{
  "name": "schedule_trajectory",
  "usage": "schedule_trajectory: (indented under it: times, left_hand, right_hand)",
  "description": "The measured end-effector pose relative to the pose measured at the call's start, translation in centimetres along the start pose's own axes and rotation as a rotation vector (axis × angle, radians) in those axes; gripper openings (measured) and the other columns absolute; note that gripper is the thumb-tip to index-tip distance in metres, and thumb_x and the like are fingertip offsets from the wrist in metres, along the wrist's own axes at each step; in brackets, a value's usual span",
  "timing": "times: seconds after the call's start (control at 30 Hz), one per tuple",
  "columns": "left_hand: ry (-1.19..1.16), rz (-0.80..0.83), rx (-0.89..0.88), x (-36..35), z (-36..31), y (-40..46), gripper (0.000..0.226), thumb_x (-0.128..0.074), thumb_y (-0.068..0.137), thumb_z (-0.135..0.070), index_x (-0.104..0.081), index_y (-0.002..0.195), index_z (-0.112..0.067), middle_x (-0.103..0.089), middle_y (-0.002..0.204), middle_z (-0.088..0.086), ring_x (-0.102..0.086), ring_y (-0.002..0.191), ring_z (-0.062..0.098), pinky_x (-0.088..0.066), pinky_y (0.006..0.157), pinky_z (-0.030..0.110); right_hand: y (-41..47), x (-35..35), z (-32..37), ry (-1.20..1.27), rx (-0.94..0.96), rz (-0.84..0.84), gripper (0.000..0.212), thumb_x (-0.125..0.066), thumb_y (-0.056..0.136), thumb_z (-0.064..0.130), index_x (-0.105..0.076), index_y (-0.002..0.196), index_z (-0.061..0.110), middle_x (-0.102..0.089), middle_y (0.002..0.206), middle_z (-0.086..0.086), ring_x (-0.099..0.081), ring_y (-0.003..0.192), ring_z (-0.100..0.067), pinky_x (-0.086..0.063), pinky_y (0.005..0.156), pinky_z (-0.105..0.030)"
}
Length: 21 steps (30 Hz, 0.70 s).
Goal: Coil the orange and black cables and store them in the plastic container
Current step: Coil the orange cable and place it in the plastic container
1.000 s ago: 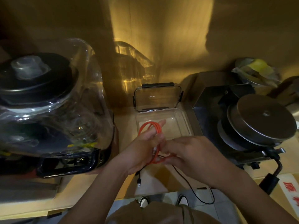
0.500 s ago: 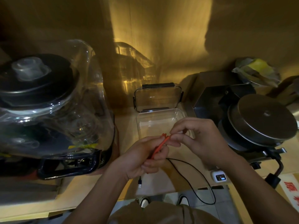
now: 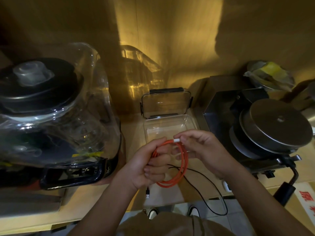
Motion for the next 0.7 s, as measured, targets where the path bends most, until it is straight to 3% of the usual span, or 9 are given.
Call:
schedule_trajectory:
  times: [0.13, 0.37, 0.57, 0.7]
  left_hand:
    - [-0.056, -0.018, -0.035, 0.3, -0.1, 0.0, 0.031, -0.057, 0.094, -0.035, -0.050, 0.067, -0.020, -0.031, 0.043, -0.006, -0.025, 0.031, 0.006, -0.028, 0.029, 0.015]
    - [-0.076, -0.133, -0.101, 0.9, -0.3, -0.1, 0.033, -0.050, 0.094, -0.035, -0.054, 0.067, -0.017, -0.039, 0.041, -0.006, -0.039, 0.029, 0.004, -0.028, 0.028, 0.014]
    - [0.028, -0.264, -0.138, 1.3, -0.1, -0.2, 0.026, -0.051, 0.095, -0.033, -0.060, 0.085, -0.011, -0.039, 0.048, -0.007, -0.038, 0.036, 0.003, -0.031, 0.033, 0.014]
    - [0.115, -0.421, -0.139, 1.5, -0.4, -0.5, 0.028, -0.051, 0.093, -0.032, -0.065, 0.085, -0.009, -0.035, 0.048, -0.006, -0.032, 0.035, 0.004, -0.028, 0.033, 0.015]
  right_hand:
    - [0.1, -0.4, -0.3, 0.117, -0.138, 0.006, 0.024, -0.060, 0.088, 0.024, -0.070, 0.105, 0.009, -0.071, 0.095, -0.016, -0.066, 0.073, -0.026, -0.056, 0.067, -0.037]
    - [0.3, -1.7, -1.7, 0.519, -0.334, 0.101, 0.015, -0.054, 0.096, 0.024, -0.063, 0.104, 0.015, -0.058, 0.076, -0.008, -0.056, 0.060, -0.018, -0.049, 0.055, -0.028]
    - [0.7, -2.0, -2.6, 0.551, -0.379, -0.045, 0.010, -0.058, 0.086, 0.018, -0.065, 0.093, 0.016, -0.043, 0.063, -0.002, -0.035, 0.042, -0.007, -0.030, 0.039, -0.018]
    - [1.0, -1.8, -2.6, 0.511, -0.420, -0.056, 0.011, -0.061, 0.082, 0.016, -0.066, 0.091, 0.016, -0.040, 0.062, -0.002, -0.029, 0.038, -0.005, -0.021, 0.036, -0.016]
Point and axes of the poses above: each hand's wrist, its own y-axis towards the middle knuckle, its own x-axis out of the back of the hand, z = x × y, the point moved 3 cm from there along y, towards the middle knuckle
